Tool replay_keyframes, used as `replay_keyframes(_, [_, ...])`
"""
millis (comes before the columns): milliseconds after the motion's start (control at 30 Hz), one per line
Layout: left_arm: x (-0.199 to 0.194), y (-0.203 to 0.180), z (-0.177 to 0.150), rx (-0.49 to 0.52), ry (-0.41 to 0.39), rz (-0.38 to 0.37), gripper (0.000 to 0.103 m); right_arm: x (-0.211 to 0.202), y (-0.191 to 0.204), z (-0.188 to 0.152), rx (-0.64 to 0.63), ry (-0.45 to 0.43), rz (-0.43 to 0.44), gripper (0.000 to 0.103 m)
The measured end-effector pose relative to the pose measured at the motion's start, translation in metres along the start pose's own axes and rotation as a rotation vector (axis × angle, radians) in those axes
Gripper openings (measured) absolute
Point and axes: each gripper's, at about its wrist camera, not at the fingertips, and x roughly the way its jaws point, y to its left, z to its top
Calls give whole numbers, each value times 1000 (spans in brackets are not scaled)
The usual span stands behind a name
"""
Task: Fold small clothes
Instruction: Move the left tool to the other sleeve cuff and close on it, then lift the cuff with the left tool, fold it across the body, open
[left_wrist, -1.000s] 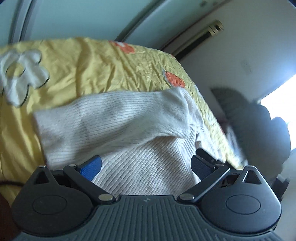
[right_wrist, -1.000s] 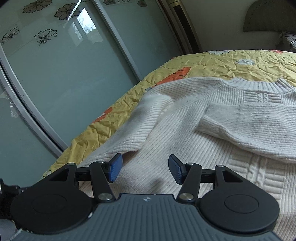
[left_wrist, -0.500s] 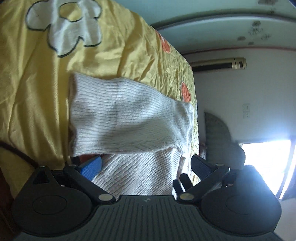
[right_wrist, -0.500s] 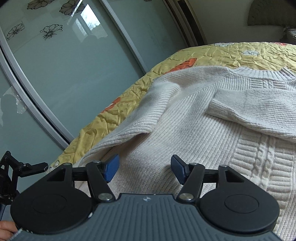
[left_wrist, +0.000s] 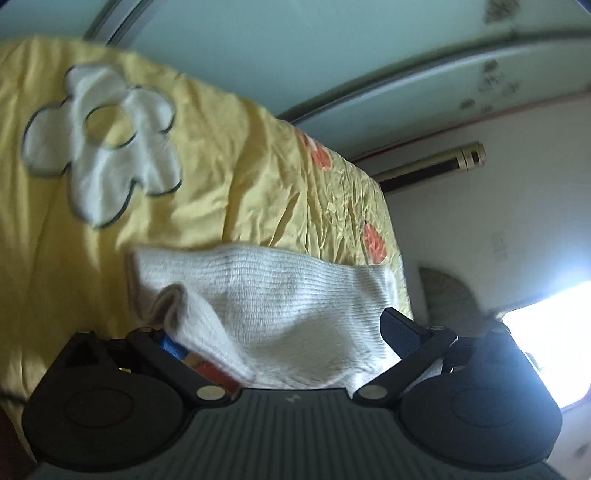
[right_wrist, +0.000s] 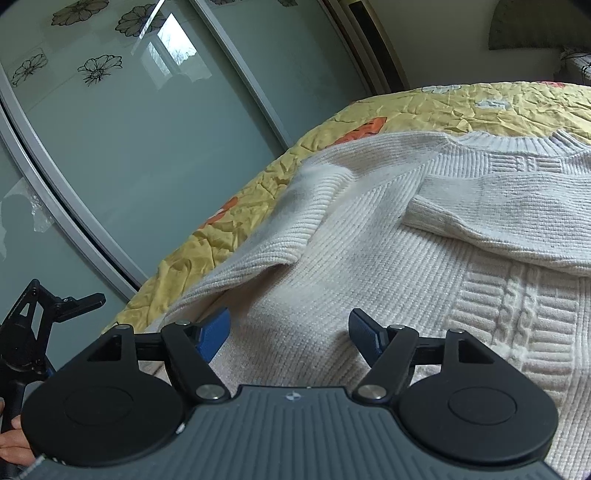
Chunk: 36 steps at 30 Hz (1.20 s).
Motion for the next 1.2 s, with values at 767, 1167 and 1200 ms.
replay_keyframes(767, [-8,-70,-17,457,-215,204,8,-24,-18,-3,-45,-41,-104,75])
replay_keyframes(1167, [33,-169,53,847,-614,465,8,-59,-71,-11,64,-98,-197,76])
replay_keyframes(1200, [36,-176,55,869,-650,483,8,-60,-75,-12,77,-100,-199,76])
